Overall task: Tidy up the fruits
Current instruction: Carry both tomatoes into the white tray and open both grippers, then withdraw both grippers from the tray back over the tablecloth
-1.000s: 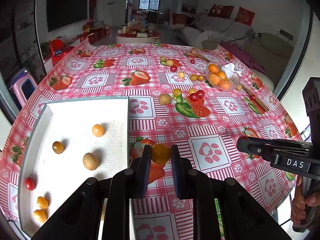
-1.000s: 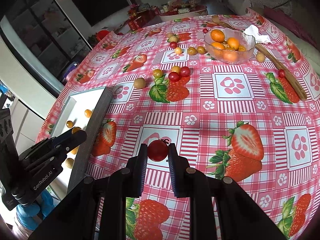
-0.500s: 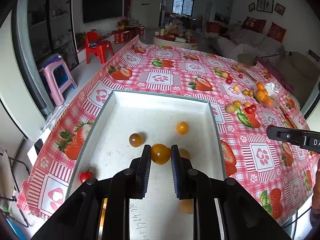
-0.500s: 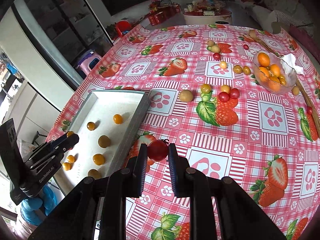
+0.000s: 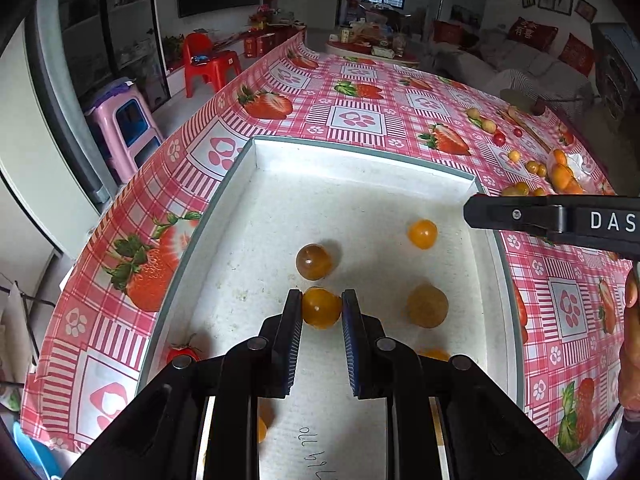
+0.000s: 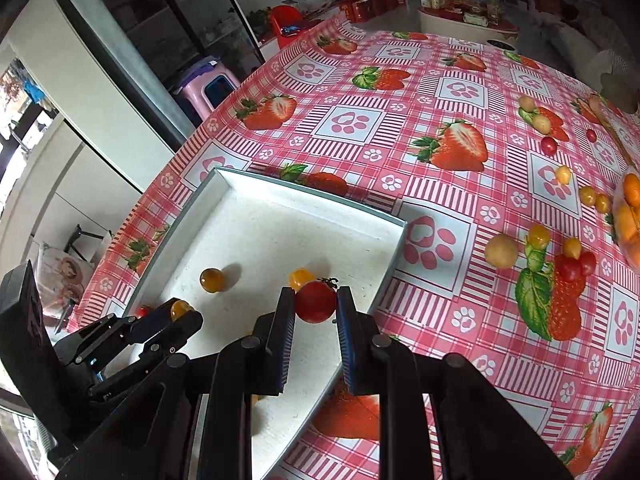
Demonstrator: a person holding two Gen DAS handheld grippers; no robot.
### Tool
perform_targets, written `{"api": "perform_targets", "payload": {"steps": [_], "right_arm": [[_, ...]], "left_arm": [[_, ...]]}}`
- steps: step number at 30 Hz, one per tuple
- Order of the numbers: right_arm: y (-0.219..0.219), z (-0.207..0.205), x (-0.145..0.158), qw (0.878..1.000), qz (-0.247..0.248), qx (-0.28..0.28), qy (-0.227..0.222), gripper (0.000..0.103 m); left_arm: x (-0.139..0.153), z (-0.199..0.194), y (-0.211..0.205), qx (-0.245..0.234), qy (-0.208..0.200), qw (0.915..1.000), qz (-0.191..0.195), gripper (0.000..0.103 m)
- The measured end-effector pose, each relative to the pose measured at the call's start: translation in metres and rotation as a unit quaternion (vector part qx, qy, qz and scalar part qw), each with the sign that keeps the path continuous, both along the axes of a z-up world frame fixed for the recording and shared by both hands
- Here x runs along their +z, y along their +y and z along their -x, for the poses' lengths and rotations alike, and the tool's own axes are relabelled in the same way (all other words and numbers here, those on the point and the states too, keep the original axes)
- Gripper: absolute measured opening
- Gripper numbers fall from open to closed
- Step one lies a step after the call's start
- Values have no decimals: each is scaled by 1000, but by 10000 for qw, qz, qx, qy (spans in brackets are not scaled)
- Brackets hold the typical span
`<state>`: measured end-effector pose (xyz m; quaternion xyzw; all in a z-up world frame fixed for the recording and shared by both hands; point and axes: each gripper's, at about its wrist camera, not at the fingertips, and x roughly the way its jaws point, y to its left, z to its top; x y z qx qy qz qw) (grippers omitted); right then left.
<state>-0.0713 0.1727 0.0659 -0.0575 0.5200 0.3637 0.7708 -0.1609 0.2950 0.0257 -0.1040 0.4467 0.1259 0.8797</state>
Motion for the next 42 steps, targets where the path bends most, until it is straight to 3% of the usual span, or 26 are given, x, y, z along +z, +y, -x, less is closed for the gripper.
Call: {"api": "perform_targets", "payload": {"steps": [10, 19, 20, 22, 24, 29, 31, 32, 34, 42], "right_arm": [[59, -14, -26, 9990, 308, 332, 31, 23], [80, -11, -39, 9965, 631, 525, -177, 24], [81, -12, -39, 9964, 631, 538, -163, 26], [79, -14, -39, 9970, 565, 525, -61, 39], [74, -15, -37, 9978, 485, 448, -20, 66], [56, -16, -20, 9996, 135, 260, -37, 69], [46, -16, -13, 9998, -12, 177, -41, 73], [40, -16, -9, 9999, -75, 138, -56, 76], [30, -16, -3, 9998, -166, 59, -85, 78], [-29, -19, 3, 9986, -361, -365, -83, 79]], "left_arm": [[-8, -6, 4, 20, 200, 9998, 45, 21], [-13, -8, 1, -56, 410, 9991, 32, 22], [-13, -9, 1, -52, 423, 9991, 24, 22], [-13, -10, 0, -53, 440, 9990, -6, 22], [-13, -9, 0, -41, 442, 9990, -11, 22], [-13, -9, 1, -5, 460, 9989, -18, 23], [-12, -9, 0, 14, 454, 9990, -21, 64], [-10, -6, 0, 65, 365, 9993, -88, 90], [-3, 0, -2, 101, 165, 9996, -222, 90], [16, 3, -8, 153, 51, 9998, -153, 90]]}}
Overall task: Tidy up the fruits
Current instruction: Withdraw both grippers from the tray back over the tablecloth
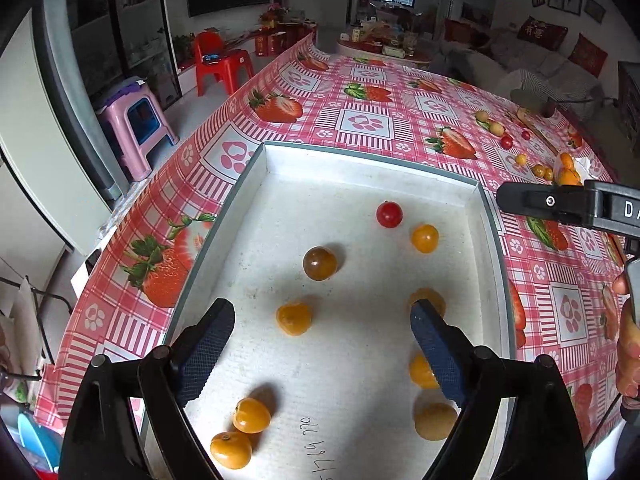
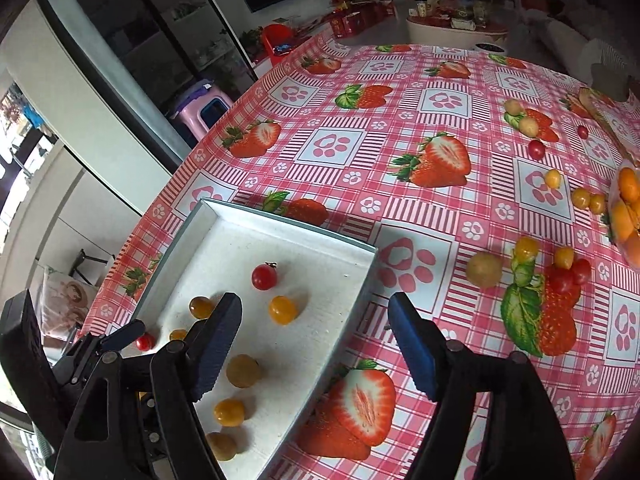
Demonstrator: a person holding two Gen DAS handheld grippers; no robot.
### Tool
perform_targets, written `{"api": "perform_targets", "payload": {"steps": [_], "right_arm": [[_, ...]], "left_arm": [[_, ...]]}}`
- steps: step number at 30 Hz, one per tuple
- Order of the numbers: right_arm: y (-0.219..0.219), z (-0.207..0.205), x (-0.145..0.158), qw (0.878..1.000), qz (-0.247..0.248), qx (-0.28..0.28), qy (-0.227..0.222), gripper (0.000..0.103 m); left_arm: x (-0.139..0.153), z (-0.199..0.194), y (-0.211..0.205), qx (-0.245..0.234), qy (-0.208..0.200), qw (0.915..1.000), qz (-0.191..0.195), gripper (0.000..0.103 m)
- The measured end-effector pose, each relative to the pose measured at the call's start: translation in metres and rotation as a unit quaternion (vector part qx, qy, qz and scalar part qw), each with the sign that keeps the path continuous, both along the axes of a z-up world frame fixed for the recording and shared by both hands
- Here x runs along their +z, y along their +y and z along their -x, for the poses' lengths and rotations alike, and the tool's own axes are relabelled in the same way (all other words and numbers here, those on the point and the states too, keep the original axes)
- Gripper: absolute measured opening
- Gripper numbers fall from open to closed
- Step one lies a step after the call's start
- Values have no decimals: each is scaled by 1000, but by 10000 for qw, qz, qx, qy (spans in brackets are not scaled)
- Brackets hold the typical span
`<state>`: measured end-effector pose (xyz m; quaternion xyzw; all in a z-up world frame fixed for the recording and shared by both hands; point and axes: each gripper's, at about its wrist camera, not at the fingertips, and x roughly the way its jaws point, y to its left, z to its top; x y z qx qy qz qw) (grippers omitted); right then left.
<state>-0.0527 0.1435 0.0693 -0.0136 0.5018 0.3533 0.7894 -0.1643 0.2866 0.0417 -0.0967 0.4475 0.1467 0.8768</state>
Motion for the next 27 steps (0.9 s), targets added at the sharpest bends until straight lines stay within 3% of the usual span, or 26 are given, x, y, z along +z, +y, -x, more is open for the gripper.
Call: {"api": "perform_targets", "payload": {"steps": [12, 19, 27], "right_arm": [[-139, -36, -17, 9918, 457, -1190, -51, 79], [-188, -52, -30, 9835, 841, -1587, -205, 79], [-184, -62, -43, 9828, 1061, -1411, -547, 75]], "left_arm": [[52, -46, -99, -1018, -395, 9939, -180, 90], [30, -100, -149, -1260, -204, 9917, -132, 90], [-4, -146, -163, -1269, 50, 9911, -409, 90]]}}
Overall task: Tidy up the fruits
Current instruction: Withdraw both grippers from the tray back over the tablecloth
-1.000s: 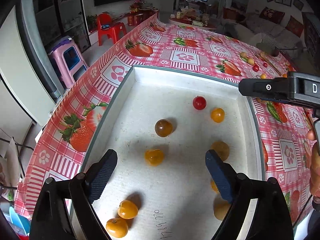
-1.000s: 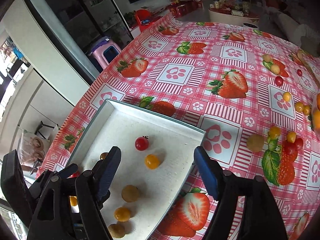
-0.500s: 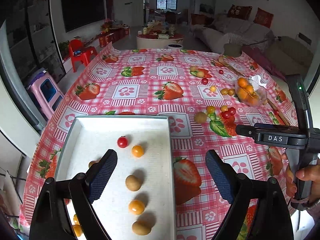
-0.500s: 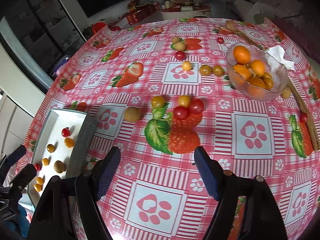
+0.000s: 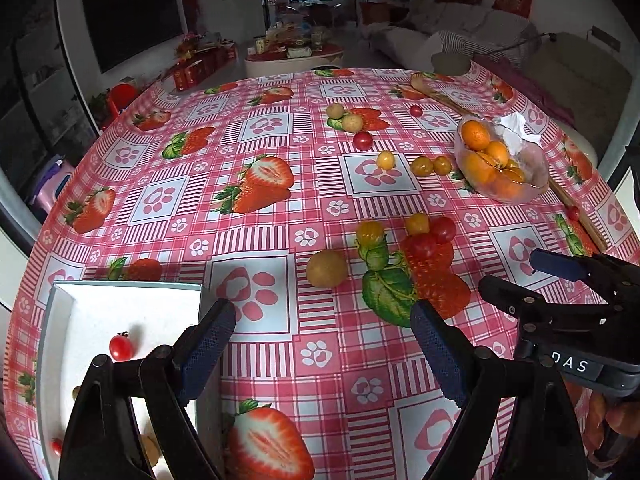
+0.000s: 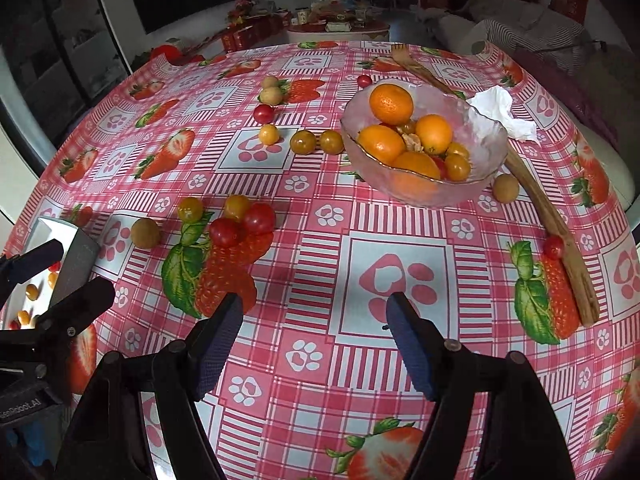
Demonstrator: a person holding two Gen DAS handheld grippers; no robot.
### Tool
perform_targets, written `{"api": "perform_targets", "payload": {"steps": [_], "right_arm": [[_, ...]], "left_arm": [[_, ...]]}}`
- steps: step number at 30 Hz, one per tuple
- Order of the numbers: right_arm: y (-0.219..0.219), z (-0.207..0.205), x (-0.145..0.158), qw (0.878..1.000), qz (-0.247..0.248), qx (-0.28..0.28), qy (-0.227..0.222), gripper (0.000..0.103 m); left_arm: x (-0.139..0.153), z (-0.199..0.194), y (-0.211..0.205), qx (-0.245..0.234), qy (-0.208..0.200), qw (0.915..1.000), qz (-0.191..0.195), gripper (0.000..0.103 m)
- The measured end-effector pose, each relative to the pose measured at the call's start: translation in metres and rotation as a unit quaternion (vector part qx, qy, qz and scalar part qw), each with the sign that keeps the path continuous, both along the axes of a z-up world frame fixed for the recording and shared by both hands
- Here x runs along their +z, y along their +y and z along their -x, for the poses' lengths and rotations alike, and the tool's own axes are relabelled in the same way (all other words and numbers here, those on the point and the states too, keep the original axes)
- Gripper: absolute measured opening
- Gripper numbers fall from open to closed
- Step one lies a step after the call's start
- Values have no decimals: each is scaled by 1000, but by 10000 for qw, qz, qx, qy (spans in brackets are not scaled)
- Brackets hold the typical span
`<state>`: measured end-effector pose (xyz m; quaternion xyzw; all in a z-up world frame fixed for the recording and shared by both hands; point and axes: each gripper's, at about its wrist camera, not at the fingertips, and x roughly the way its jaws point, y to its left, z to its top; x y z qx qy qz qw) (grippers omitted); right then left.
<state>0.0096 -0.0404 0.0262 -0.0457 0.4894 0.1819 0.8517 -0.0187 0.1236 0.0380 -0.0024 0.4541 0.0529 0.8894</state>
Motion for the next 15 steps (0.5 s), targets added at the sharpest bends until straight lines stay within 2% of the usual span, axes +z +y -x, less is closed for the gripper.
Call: {"api": "perform_targets", "payload": {"steps": [10, 15], "right_arm": [[28, -23, -13, 9987, 317, 278, -299, 69], [34, -32, -14, 9977, 281, 458, -414, 68]], "left_arm": [[-29, -34, 9, 141, 265, 9995, -62, 90], [-35, -42, 11, 45, 288, 9996, -61, 89]]}}
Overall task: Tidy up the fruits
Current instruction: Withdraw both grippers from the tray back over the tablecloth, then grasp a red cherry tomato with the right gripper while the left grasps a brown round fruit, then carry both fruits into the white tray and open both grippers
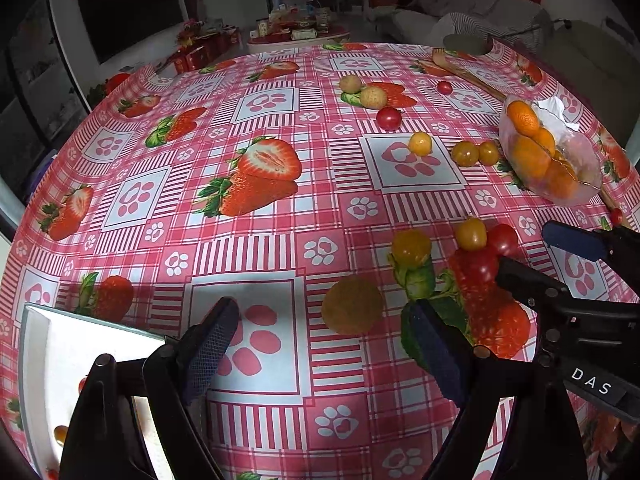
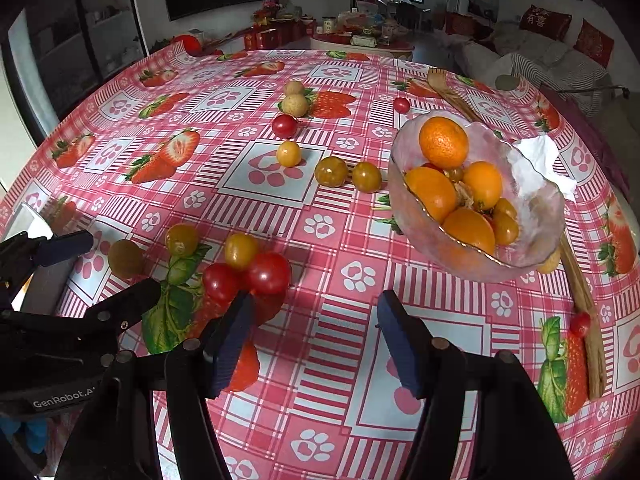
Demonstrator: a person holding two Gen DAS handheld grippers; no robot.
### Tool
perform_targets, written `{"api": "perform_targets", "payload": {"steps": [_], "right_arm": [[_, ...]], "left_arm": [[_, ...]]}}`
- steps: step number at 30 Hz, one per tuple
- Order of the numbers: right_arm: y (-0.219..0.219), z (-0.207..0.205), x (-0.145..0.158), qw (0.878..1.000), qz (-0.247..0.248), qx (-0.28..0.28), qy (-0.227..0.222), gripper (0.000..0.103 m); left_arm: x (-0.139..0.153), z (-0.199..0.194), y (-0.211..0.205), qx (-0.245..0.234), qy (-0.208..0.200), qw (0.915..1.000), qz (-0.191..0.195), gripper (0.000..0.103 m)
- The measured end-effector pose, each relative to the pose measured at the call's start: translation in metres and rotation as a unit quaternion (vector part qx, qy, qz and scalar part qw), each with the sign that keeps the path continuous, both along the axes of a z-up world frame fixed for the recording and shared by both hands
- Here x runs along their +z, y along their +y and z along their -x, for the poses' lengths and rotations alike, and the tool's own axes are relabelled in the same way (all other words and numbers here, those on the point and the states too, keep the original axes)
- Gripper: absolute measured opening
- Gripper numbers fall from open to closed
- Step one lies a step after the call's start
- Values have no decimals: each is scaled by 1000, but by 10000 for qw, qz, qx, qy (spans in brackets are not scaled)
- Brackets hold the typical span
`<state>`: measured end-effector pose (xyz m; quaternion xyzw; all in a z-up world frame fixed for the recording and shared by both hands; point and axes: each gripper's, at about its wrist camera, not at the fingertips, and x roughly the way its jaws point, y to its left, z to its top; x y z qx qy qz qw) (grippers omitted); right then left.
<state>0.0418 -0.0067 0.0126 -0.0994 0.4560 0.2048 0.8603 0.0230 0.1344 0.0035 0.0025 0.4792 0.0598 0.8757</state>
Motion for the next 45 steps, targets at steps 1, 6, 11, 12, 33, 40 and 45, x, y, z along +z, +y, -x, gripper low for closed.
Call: {"api": "perform_targets", "payload": {"steps": [1, 6, 11, 12, 33, 40, 45], "right_arm": [[1, -2, 0, 10000, -7, 45, -23, 68], [10, -5, -1, 9992, -35, 358, -153, 57], [20, -2, 1, 9981, -52, 593, -178, 25], [21, -1, 1, 9982, -28, 566, -173, 25], [-55, 79, 9, 9907, -1068, -217, 818, 26], [-61, 104, 14, 9902, -1084, -320, 824, 26], [-61, 116, 20, 9905, -1074, -339, 795, 26]], "left_arm": [[0, -1, 0, -37, -11, 10000, 22, 87], [1, -4, -5, -269, -85, 9995, 106, 70], [4, -4, -16, -622, -114, 9976, 264, 33], [4, -3, -19, -700, -115, 9971, 264, 30], [32, 86, -40, -875, -216, 9934, 704, 30], [38, 111, -41, -902, -299, 9926, 755, 30], [45, 126, -31, -836, -401, 9924, 807, 30]]}}
